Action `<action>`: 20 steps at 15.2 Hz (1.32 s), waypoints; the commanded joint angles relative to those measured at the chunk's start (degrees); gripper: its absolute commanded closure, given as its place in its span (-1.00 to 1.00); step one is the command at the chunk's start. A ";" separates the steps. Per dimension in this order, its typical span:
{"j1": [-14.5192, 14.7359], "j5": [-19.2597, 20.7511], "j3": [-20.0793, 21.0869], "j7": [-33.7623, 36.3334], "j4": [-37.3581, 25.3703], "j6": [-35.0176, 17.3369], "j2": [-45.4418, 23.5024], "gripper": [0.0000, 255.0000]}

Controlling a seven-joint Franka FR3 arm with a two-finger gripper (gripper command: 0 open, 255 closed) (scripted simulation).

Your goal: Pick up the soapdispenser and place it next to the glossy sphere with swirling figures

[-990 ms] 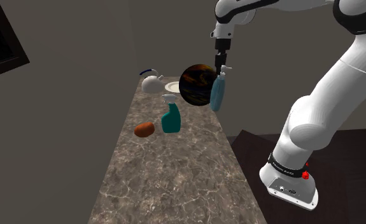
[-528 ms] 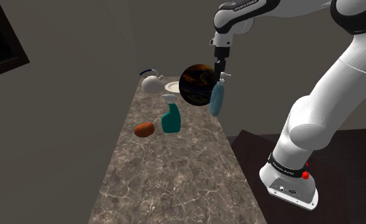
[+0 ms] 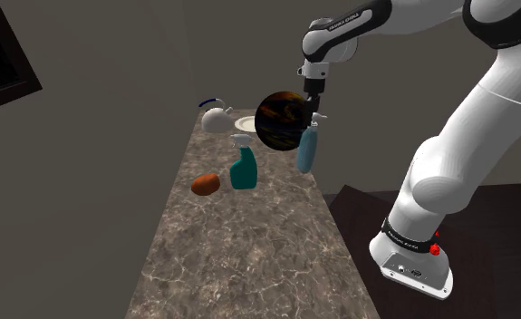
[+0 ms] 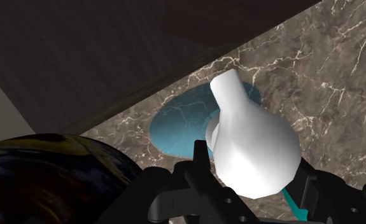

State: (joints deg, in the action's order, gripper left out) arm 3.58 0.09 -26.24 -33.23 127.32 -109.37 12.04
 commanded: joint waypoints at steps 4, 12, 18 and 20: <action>-0.01 -0.04 -0.05 -0.09 0.24 -0.40 -0.10 1.00; -0.01 -0.04 -0.05 -0.09 0.24 -0.40 -0.10 -1.00; -0.06 0.22 0.08 0.14 -6.49 6.95 0.59 -1.00; -0.06 0.22 0.08 0.14 -6.50 6.94 0.58 -1.00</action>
State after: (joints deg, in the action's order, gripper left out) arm 3.52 0.28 -26.18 -33.13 120.89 -102.55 12.56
